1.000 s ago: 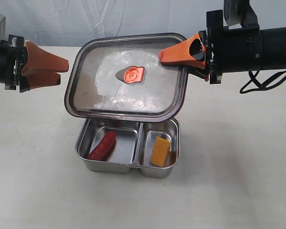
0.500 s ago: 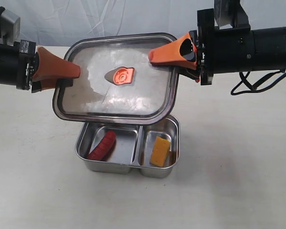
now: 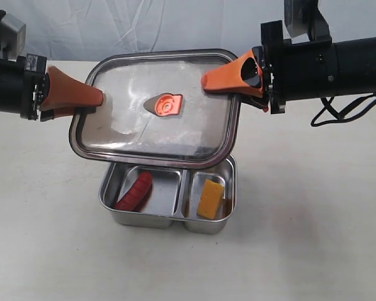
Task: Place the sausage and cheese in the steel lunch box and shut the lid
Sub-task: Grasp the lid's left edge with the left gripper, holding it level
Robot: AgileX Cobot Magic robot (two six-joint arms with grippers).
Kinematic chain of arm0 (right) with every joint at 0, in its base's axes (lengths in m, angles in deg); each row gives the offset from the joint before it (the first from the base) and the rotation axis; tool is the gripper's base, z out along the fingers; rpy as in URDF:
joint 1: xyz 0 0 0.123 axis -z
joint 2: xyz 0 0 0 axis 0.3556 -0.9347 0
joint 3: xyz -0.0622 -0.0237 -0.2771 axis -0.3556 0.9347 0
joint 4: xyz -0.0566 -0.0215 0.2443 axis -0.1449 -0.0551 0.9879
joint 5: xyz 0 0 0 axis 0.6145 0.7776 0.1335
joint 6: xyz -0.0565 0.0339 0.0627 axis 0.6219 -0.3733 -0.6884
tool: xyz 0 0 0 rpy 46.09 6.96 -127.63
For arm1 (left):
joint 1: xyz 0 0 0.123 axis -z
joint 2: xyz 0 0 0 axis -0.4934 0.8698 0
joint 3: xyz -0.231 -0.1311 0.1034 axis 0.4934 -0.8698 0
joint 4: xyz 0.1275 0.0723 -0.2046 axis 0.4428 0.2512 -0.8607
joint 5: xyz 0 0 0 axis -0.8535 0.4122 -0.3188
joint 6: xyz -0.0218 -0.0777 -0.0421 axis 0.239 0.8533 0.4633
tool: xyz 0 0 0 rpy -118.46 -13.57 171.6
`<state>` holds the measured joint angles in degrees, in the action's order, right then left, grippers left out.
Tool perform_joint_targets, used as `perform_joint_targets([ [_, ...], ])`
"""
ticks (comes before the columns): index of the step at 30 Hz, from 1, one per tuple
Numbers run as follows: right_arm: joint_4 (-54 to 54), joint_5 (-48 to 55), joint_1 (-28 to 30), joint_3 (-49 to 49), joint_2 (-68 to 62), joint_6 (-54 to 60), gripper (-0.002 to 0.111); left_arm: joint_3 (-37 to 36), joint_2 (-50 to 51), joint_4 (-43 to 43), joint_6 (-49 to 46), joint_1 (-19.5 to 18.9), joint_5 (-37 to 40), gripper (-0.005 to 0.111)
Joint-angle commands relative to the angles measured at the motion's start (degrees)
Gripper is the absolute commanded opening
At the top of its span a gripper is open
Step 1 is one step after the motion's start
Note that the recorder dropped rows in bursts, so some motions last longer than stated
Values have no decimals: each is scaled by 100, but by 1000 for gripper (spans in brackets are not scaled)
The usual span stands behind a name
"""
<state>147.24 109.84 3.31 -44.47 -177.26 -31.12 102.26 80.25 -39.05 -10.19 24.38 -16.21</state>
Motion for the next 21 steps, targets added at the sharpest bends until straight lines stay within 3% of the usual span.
perform_joint_targets([
  [1, -426, 156, -25, 6, -93, 43, -1, -9, -2, -78, 15, 23, 68, 0],
  [18, -1062, 123, -25, 6, -967, 3, -1, -235, -2, 319, 361, 23, -73, 0],
  [21, -1164, -17, -25, 6, -1126, -61, -1, -229, -2, 336, 361, 277, -364, 0],
])
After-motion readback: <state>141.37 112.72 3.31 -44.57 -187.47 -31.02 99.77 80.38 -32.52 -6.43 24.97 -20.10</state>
